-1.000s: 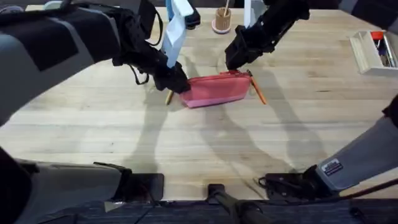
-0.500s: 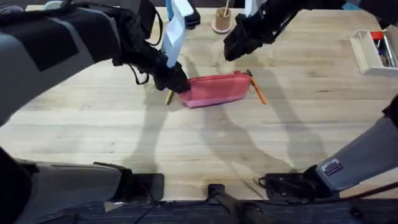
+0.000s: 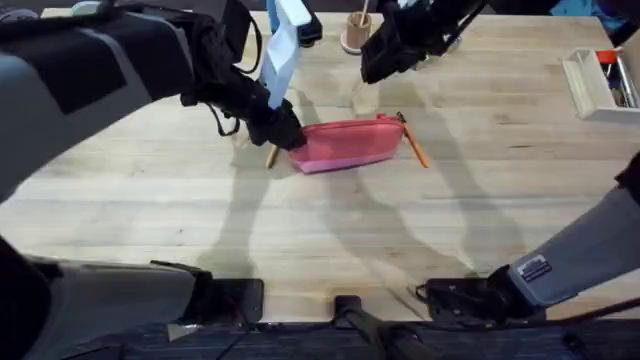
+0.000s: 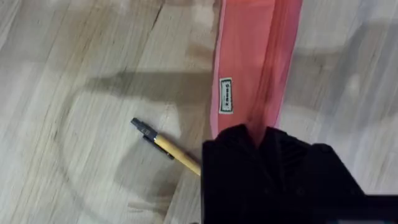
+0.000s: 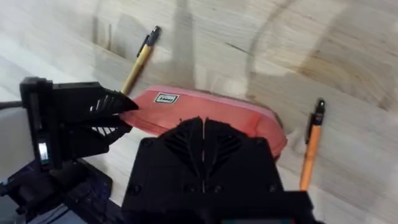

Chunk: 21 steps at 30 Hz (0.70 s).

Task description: Unzip the bag, pick up the pens from the table one at a time and place them inside, then zip the bag closed.

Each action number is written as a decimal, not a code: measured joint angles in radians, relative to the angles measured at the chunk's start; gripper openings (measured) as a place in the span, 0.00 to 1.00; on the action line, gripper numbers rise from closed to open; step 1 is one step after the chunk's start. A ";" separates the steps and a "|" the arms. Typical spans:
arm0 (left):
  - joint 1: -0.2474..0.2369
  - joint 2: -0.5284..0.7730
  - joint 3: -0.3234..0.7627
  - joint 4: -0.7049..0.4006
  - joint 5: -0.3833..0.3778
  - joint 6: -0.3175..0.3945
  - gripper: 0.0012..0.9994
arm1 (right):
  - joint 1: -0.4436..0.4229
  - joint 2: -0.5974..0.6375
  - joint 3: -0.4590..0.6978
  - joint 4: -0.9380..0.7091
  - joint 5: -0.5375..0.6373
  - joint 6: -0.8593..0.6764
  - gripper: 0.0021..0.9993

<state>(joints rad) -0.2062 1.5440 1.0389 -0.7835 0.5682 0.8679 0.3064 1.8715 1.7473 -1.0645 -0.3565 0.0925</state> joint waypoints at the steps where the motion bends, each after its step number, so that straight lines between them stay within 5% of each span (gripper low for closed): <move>1: 0.000 0.000 0.000 0.000 0.000 0.000 0.04 | -0.004 0.000 0.007 -0.006 0.000 0.000 0.03; 8: 0.000 0.000 0.000 0.001 0.000 0.000 0.04 | -0.044 0.000 0.122 -0.091 0.118 -0.004 0.03; 9: 0.000 0.000 0.000 0.001 0.000 0.000 0.04 | -0.044 0.000 0.131 -0.095 0.131 -0.002 0.11; 15: 0.000 0.000 0.000 0.001 0.000 0.000 0.04 | -0.044 0.000 0.162 -0.121 0.172 -0.014 0.96; 21: 0.000 0.000 0.000 0.001 0.000 0.000 0.04 | -0.044 0.000 0.163 -0.139 0.182 -0.014 1.00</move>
<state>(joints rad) -0.2062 1.5440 1.0389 -0.7826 0.5678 0.8677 0.2623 1.8717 1.9102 -1.2030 -0.1749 0.0784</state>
